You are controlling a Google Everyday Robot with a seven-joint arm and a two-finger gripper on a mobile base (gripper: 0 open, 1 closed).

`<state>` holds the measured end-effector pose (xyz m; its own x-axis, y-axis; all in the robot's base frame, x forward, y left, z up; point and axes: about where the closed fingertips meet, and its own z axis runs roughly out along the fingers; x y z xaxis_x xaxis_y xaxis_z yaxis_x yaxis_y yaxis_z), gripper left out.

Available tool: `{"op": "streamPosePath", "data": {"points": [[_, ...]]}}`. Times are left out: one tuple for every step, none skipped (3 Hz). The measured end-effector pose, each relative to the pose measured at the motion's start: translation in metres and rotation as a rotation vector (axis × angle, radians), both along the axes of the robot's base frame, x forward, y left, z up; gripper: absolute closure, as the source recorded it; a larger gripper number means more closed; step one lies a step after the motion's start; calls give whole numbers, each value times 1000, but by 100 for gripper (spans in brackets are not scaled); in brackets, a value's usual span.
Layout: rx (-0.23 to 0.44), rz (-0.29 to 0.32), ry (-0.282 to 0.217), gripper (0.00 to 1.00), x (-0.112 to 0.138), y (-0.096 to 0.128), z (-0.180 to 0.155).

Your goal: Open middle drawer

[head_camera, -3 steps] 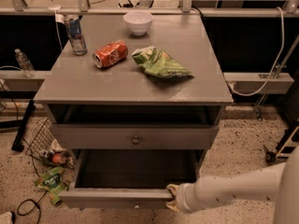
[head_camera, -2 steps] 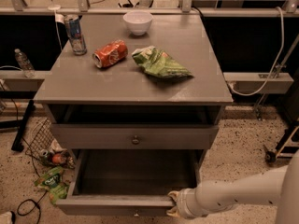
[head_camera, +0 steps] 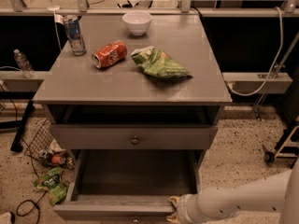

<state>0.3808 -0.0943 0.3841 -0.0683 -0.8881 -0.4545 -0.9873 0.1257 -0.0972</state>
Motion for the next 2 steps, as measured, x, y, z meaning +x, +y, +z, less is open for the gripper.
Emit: {"op": "streamPosePath", "data": {"points": [[0, 0, 0, 100, 1, 1, 6], [0, 0, 0, 82, 1, 2, 6]]}}
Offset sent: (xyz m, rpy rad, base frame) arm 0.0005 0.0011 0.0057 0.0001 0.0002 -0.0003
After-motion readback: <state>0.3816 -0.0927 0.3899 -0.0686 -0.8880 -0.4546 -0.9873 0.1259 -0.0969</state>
